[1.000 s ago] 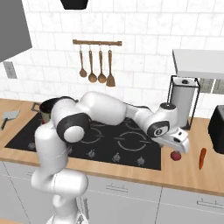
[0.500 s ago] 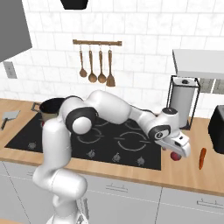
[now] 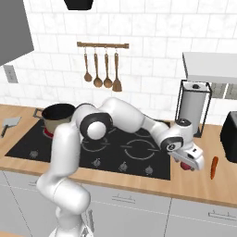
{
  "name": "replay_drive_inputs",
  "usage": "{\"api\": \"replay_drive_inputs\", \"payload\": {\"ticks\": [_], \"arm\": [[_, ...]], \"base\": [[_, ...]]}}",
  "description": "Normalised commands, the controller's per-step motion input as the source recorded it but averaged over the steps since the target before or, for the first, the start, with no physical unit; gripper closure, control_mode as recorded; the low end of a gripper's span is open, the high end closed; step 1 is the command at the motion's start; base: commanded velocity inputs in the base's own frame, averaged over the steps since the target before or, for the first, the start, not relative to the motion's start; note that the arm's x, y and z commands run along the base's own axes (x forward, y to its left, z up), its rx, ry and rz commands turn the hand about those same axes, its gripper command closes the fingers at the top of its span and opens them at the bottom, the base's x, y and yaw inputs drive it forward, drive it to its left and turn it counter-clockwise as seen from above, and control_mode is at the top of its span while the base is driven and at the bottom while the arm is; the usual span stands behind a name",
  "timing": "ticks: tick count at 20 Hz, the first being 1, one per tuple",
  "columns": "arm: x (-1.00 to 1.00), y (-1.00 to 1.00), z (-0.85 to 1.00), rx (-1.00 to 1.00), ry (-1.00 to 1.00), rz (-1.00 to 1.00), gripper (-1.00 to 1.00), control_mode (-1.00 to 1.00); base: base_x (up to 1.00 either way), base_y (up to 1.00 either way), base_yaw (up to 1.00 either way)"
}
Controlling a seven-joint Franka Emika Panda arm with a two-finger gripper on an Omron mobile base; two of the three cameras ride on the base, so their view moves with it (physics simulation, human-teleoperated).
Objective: Put the carrot and tomato in the pot. Retrieve the spatula and lightly stir the vegetables in the pot.
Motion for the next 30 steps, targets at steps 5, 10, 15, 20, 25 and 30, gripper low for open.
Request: {"api": "replay_drive_inputs", "payload": {"ticks": [5, 10, 15, 20, 25, 30], "arm": [[0.18, -0.13, -0.22, 0.00, 0.00, 0.00, -1.00, -1.00], [0.05, -0.03, -0.13, 0.00, 0.00, 0.00, 1.00, -1.00], [0.00, 0.12, 0.00, 0.00, 0.00, 0.00, 1.00, -1.00], [-0.20, 0.49, 0.26, -0.01, -0.08, 0.00, 1.00, -1.00], [-0.24, 0.97, 0.83, -0.08, -0.11, 0.00, 1.00, -1.00], [-0.14, 1.00, 0.94, -0.08, 0.00, 0.07, 1.00, -1.00]], "base": [[0.00, 0.00, 0.00], [0.00, 0.00, 0.00], [0.00, 0.00, 0.00], [0.00, 0.00, 0.00], [0.00, 0.00, 0.00], [0.00, 0.00, 0.00]]}}
